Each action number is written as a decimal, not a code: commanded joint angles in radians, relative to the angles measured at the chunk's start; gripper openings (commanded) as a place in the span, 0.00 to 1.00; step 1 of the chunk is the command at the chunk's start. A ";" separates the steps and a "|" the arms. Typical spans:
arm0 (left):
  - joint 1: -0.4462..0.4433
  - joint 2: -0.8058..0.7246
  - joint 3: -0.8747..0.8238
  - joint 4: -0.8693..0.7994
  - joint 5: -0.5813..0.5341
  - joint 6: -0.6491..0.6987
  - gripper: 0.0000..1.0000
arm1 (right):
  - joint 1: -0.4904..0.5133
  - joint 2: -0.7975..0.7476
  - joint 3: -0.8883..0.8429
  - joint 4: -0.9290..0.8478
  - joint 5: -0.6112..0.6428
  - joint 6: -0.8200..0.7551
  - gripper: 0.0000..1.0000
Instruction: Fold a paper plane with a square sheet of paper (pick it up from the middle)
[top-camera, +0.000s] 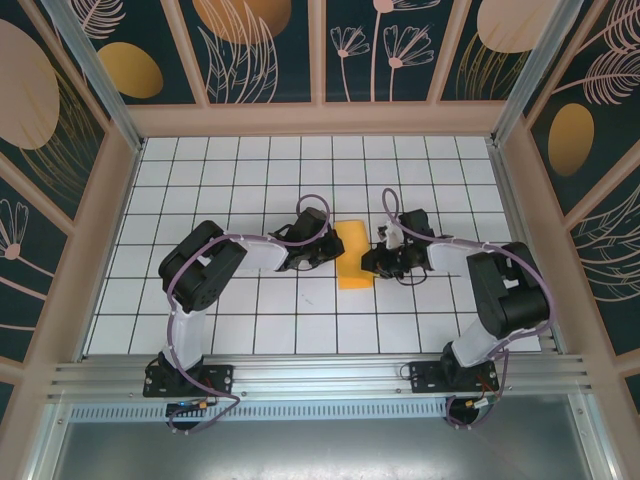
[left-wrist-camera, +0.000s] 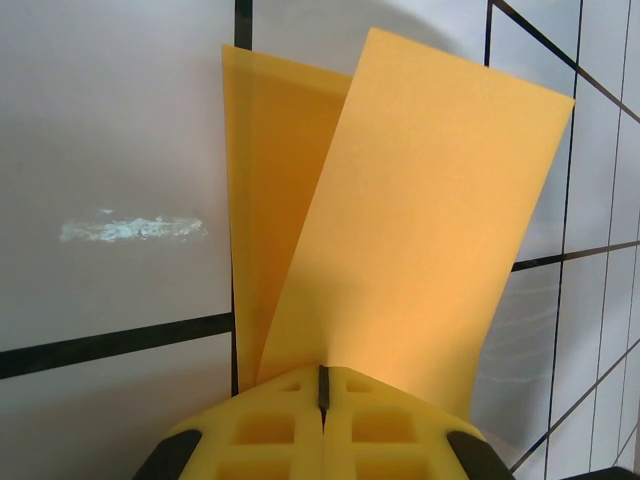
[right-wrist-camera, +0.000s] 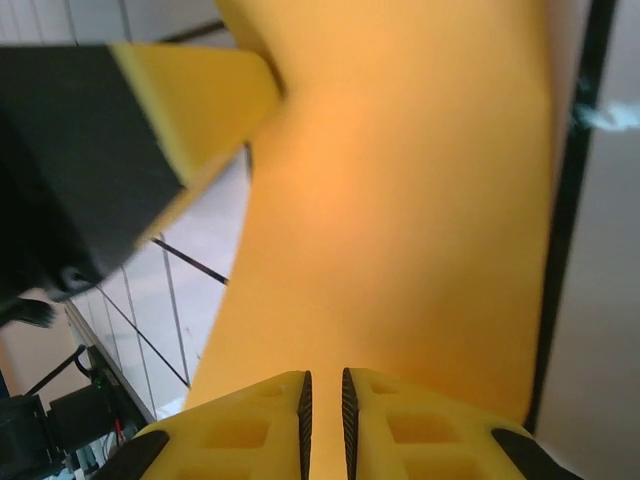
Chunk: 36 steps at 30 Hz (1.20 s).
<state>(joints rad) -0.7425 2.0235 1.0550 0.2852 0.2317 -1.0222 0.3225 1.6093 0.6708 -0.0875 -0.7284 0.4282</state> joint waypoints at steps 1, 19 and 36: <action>-0.004 0.061 -0.022 -0.090 -0.017 0.019 0.00 | 0.002 0.048 -0.052 0.029 0.003 0.010 0.20; -0.003 0.054 -0.024 -0.102 -0.023 0.025 0.00 | 0.001 -0.033 -0.113 0.034 -0.037 0.023 0.19; -0.004 0.058 -0.008 -0.129 -0.028 0.042 0.00 | -0.055 -0.029 0.118 0.013 -0.008 0.011 0.20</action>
<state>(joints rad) -0.7425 2.0247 1.0588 0.2802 0.2310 -1.0096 0.2859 1.5734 0.6788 -0.0818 -0.7406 0.4503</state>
